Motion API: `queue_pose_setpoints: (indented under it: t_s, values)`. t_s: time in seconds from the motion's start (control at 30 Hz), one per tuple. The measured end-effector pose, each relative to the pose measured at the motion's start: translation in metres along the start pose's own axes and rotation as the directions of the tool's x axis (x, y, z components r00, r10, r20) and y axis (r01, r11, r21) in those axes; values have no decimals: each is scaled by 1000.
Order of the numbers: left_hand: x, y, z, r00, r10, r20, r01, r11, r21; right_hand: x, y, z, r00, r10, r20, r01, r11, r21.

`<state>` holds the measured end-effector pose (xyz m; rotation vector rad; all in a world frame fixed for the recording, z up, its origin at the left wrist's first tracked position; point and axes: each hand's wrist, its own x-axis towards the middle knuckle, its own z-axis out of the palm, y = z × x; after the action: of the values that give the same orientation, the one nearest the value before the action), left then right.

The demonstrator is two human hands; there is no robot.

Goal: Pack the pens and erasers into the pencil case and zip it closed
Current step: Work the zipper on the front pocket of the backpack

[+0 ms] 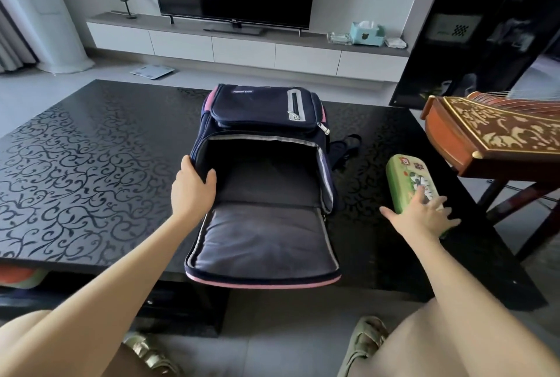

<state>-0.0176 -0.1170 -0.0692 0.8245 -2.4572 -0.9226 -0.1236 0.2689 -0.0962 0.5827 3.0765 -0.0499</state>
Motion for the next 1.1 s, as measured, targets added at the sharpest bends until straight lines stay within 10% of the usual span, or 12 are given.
queue_pose_setpoints:
  t_s: [0.3,0.47,0.57,0.77,1.1]
  values:
    - [-21,0,-1,996,80,46,-87,984,154,9,4,11,994,105,31,-109,944,311]
    - [-14,-8,-3,989,142,30,-145,974,176,-55,-2,-26,972,-65,226,-199,283,938]
    - [-7,-10,-10,978,206,25,-207,955,212,-116,2,-56,947,-312,73,-18,175,984]
    - [5,12,-35,972,235,10,-233,956,179,-163,-54,-78,739,-665,-111,623,611,488]
    - [-2,48,-53,913,397,90,-407,898,168,-140,-161,-67,786,-601,142,553,787,274]
